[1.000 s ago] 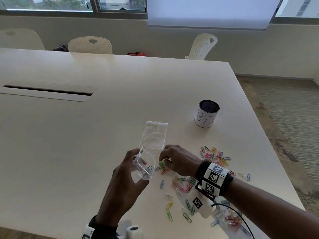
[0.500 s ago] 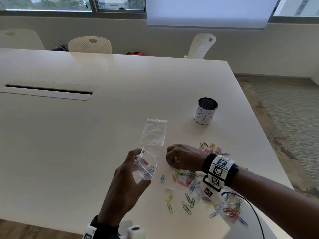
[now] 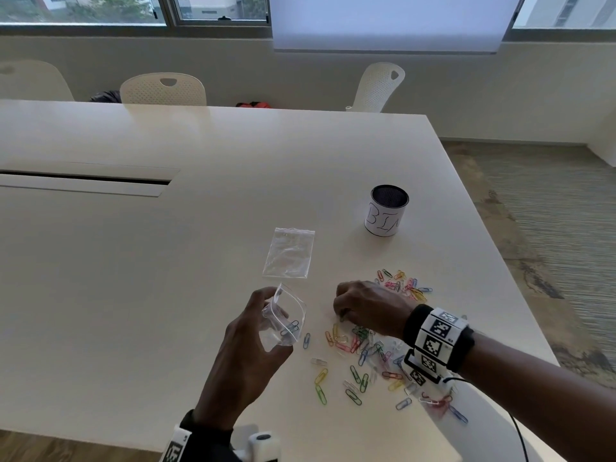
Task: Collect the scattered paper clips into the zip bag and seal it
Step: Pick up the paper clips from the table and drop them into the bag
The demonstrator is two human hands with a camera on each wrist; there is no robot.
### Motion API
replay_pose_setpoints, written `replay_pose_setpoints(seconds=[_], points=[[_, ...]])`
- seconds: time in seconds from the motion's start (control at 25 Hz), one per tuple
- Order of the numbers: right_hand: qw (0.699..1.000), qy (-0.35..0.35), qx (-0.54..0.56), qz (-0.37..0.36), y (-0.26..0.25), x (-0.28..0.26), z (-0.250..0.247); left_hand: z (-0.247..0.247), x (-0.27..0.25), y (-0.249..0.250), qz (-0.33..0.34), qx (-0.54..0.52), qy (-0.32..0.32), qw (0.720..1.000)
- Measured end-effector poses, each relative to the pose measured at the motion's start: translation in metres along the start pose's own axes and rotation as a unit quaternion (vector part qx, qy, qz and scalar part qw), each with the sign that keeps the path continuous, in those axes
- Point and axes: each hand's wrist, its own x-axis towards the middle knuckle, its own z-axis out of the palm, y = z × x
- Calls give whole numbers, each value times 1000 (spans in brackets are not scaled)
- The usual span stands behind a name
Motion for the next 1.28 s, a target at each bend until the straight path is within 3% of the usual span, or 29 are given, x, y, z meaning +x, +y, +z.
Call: replay_pose_setpoints(seconds=[0.32,0.48,0.56,0.72,0.92,1.28], points=[[976,87,173,97,2,-7,-15,6,-8,-2,2,2,-6,1000],[937,172,291,88,-32,-18,-44,11,-8,-1,3,-1,-15,1000],[929,183,313,70,-59,-23,-59,13,-8,1,4,-1,-20,1000],[946,172,274,21,-103,-26,-67,14,-8,5,15,3,-20,1000],[973,163,164,11,-118,-17,-65,16,-9,8,26,-2,-16,1000],[969,149,196,11,-128,-13,-78,15,-11,7,25,-31,-13,999]])
